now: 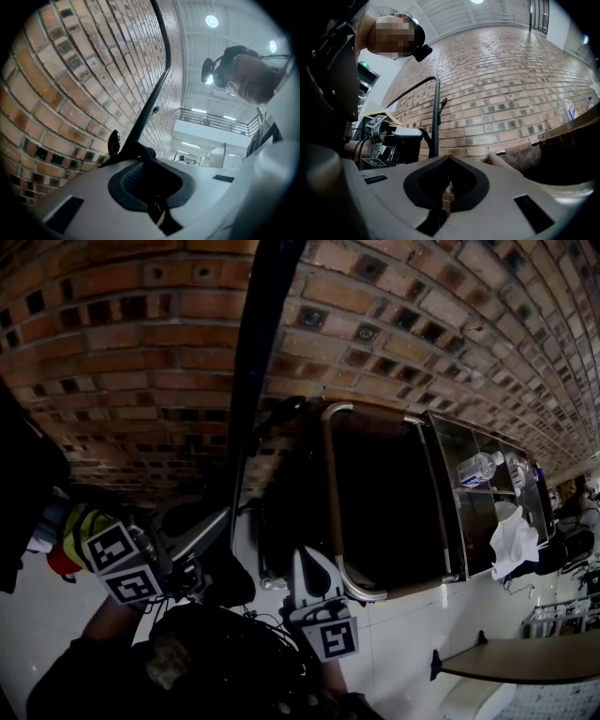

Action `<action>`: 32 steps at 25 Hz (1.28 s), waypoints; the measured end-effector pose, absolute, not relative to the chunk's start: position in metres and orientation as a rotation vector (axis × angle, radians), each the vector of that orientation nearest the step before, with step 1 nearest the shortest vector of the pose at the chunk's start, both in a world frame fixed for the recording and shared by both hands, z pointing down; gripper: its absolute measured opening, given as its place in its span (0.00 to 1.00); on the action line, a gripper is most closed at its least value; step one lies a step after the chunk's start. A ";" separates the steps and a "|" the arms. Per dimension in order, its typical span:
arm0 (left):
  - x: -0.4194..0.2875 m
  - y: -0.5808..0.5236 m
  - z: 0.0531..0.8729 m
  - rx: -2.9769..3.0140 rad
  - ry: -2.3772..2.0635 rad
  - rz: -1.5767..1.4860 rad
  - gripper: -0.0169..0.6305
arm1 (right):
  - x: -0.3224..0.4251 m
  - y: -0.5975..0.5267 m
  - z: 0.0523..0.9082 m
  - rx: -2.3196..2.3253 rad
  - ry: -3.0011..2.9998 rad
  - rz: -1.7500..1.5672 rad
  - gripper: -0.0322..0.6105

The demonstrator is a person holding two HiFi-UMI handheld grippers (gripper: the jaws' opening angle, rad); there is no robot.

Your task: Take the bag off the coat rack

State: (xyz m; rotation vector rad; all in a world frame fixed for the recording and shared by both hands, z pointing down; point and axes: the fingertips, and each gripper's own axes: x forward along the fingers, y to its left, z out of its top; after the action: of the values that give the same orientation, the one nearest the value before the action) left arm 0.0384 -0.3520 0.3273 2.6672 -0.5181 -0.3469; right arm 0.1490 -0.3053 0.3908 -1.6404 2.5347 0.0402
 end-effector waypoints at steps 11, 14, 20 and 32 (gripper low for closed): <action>0.039 -0.375 0.294 2.651 -0.533 -0.346 0.07 | 0.150 -0.309 0.367 -1.621 2.507 0.065 0.06; 0.035 -0.379 0.287 2.660 -0.525 -0.368 0.07 | 0.151 -0.309 0.368 -1.624 2.498 0.063 0.06; -0.004 -0.393 0.253 2.669 -0.595 -0.522 0.07 | 0.150 -0.310 0.372 -1.628 2.495 0.066 0.06; -0.066 -0.369 0.252 2.794 -0.865 -0.543 0.07 | 0.147 -0.301 0.369 -1.602 2.492 0.116 0.06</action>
State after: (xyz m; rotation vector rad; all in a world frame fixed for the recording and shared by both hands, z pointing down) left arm -0.0665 -0.3689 0.2523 2.7945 -0.8647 -0.5428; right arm 0.1466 -0.3015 0.3693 -1.6022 2.4920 0.1156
